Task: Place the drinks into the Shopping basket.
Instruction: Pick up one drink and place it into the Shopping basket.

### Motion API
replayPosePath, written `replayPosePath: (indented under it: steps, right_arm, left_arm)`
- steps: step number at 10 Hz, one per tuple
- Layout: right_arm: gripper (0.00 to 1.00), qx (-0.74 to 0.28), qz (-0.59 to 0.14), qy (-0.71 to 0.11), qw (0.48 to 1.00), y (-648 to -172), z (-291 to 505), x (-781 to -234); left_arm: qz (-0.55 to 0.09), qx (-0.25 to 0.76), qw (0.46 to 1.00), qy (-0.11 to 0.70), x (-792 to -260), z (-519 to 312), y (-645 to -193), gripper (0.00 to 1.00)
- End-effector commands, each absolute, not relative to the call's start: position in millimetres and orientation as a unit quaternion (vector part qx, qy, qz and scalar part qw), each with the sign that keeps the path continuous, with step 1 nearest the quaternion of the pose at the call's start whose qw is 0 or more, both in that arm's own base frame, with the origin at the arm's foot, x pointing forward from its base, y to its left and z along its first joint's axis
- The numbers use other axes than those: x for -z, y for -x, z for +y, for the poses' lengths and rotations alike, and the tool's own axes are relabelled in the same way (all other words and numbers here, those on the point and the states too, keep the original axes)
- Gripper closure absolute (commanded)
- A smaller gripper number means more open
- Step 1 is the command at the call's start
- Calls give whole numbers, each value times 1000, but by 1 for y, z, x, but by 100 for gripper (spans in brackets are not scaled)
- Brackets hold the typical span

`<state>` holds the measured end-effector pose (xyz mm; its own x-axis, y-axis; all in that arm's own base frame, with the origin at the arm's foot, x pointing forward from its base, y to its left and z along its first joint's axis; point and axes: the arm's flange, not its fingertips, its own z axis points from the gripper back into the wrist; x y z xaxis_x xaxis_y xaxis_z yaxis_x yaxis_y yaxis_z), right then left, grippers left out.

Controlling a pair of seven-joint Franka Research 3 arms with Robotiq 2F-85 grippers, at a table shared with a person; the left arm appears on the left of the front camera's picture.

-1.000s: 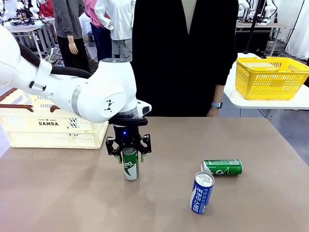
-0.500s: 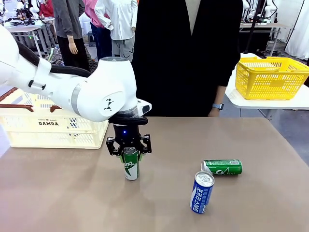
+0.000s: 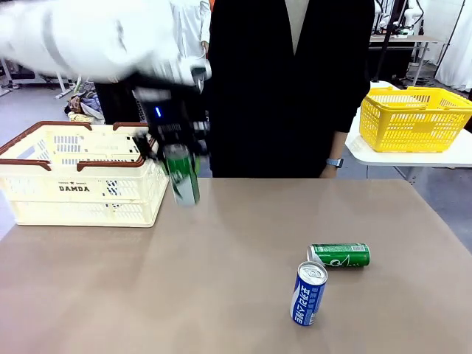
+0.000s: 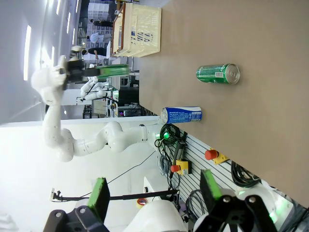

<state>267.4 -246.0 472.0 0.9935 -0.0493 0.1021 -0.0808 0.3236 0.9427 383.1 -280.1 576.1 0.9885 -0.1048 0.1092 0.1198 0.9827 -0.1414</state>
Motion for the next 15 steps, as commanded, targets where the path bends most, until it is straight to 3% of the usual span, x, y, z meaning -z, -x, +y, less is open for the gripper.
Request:
replayPosePath:
  steps: [1,2,3,7,10,12,15]
  right_arm:
    - [0,-7,-49,-580,813,-265,-246,-476]
    - [0,-7,-49,-580,813,-265,-246,-476]
    - [0,-7,-49,-580,813,-265,-246,-476]
    - [0,-7,-49,-580,813,-265,-246,-476]
    - [0,-7,-49,-580,813,-265,-246,-476]
    - [0,-7,-49,-580,813,-265,-246,-476]
    - [0,-7,-49,-580,813,-265,-246,-476]
  left_arm:
    - [-41,57,992,101,-594,-273,-384,100]
    - [-33,-15,997,70,-585,-273,-368,100]
    - [-51,60,993,87,-605,-273,-382,100]
    - [-41,48,995,81,-601,-275,-380,100]
    - [-138,57,980,128,-671,-163,-447,100]
    - [-190,-37,968,160,-699,-86,-473,100]
    - [-185,-91,967,150,-655,-53,-534,100]
